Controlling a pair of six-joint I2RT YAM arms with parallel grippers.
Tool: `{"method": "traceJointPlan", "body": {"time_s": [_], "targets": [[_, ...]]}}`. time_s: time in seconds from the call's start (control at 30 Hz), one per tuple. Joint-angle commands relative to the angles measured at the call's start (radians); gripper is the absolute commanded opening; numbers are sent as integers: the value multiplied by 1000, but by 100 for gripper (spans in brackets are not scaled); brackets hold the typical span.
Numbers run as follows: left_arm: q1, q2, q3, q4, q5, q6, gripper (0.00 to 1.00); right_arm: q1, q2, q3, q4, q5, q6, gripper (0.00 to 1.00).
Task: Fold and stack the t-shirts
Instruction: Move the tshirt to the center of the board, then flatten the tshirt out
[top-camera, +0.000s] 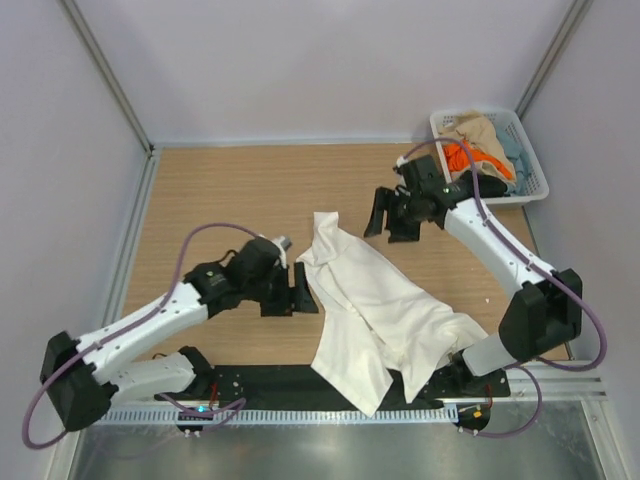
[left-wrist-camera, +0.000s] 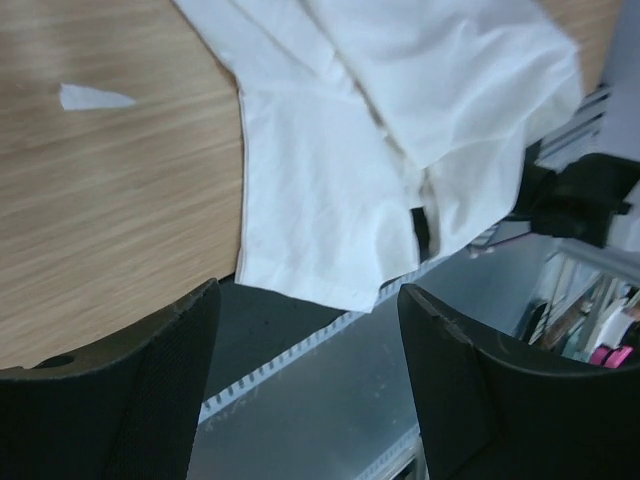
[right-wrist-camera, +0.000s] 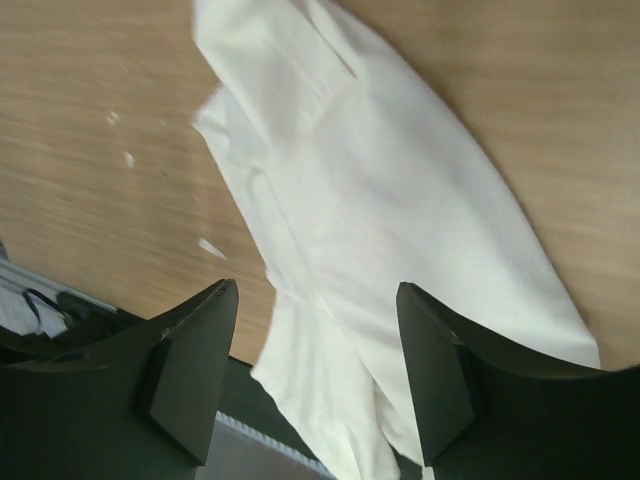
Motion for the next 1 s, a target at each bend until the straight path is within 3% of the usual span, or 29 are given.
{"method": "traceJointPlan", "body": {"time_s": [0.0, 0.1, 0.23, 0.37, 0.6, 0.97], "targets": [[-159, 164, -19, 157, -106, -65, 73, 15, -149, -192, -22, 13, -19, 70], [-205, 307, 9, 173, -63, -74, 71, 61, -195, -370, 15, 34, 21, 64], [-246, 472, 36, 193, -42, -68, 71, 161, -194, -478, 53, 87, 61, 68], [-262, 504, 24, 179, -79, -77, 71, 225, -168, -501, 78, 166, 86, 72], [-292, 600, 27, 184, -68, -96, 65, 285, -123, -508, 90, 323, 127, 69], [-308, 668, 27, 220, -36, -96, 39, 304, -97, -539, 147, 344, 161, 55]]}}
